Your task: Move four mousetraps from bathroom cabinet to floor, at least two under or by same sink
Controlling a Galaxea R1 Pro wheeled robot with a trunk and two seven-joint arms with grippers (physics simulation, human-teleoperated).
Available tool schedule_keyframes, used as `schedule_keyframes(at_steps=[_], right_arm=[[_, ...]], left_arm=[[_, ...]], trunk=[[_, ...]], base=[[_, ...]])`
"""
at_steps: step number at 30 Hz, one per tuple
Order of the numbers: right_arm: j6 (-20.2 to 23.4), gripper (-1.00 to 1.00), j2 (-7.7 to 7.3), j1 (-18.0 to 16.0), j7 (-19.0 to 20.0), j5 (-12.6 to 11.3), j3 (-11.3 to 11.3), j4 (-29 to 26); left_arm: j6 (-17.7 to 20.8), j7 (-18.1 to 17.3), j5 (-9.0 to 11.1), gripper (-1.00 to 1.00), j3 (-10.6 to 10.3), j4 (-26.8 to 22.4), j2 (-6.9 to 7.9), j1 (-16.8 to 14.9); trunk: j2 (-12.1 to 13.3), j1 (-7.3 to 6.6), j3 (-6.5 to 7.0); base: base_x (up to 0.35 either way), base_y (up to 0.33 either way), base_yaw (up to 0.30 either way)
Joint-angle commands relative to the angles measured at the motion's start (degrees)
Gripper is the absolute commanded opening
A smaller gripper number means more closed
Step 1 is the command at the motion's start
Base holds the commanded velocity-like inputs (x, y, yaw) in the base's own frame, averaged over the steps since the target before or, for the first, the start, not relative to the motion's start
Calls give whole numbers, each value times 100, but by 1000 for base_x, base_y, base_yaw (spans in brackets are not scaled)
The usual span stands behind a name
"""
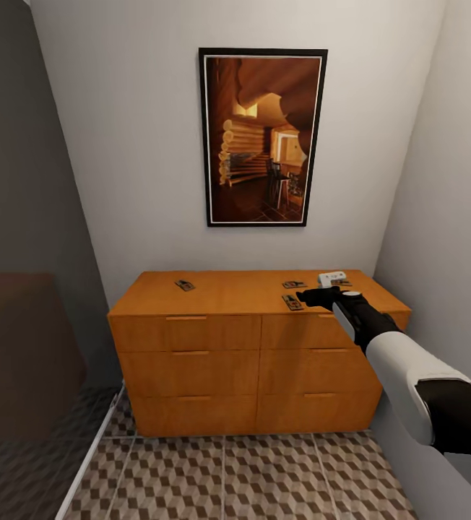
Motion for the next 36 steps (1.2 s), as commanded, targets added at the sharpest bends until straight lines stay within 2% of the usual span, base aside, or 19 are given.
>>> schedule_keyframes(at_steps=[1,10,19,36], right_arm=[[27,100,-10,-2,16,20,30,-10],[5,100,-20,-2,69,-26,17,-7],[3,100,-9,-2,368,-33,8,-5],[-231,100,4,-2,400,-32,7,97]], left_arm=[[-16,32,-4,100,-15,4,0,-3],[-17,33,-4,100,-17,4,0,-3],[-17,33,-4,100,-20,4,0,-3],[-17,33,-4,100,-16,4,0,-3]], trunk=[[-3,0,-6],[-3,0,-6],[-3,0,-6],[-3,0,-6]], base=[[0,12,0],[0,3,0],[0,0,0],[0,0,0]])
